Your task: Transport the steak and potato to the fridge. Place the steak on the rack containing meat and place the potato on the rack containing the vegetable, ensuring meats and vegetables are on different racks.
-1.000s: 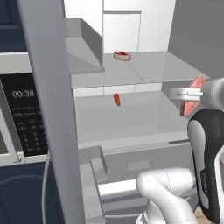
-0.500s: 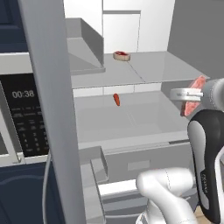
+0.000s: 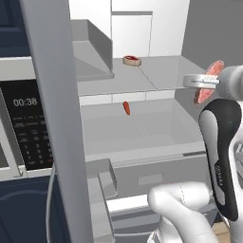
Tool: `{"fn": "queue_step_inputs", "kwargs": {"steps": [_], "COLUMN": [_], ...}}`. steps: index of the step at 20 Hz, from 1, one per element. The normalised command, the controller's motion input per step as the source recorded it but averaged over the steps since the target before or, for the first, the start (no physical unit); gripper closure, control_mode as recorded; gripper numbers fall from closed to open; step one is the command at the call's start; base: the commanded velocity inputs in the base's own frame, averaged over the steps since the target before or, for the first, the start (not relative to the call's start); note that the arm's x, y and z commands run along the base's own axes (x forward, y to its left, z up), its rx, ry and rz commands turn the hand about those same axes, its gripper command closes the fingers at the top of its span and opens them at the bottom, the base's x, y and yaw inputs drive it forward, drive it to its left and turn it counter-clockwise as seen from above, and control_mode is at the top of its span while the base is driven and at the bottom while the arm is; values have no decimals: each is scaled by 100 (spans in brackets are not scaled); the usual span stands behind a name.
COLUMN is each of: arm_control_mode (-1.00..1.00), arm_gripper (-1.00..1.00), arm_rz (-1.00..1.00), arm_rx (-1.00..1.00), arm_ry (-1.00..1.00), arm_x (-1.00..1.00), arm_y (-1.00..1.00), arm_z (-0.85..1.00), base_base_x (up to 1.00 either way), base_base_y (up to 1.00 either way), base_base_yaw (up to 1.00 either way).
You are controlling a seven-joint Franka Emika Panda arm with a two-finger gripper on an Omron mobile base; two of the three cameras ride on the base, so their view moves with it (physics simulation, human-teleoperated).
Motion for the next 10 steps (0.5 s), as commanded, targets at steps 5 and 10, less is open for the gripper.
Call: {"fn": "queue_step_inputs", "kwargs": {"steps": [5,10], "arm_control_mode": [-100,-100], "arm_gripper": [100,100], "arm_rz": [2,0], "arm_rx": [0,0], "arm_ry": [0,4], "arm_x": [96,100], "arm_y": [0,0], "arm_z": [-12,-2], "base_base_x": [0,0], "base_base_y": [0,0], "base_base_yaw": [0,0]}}
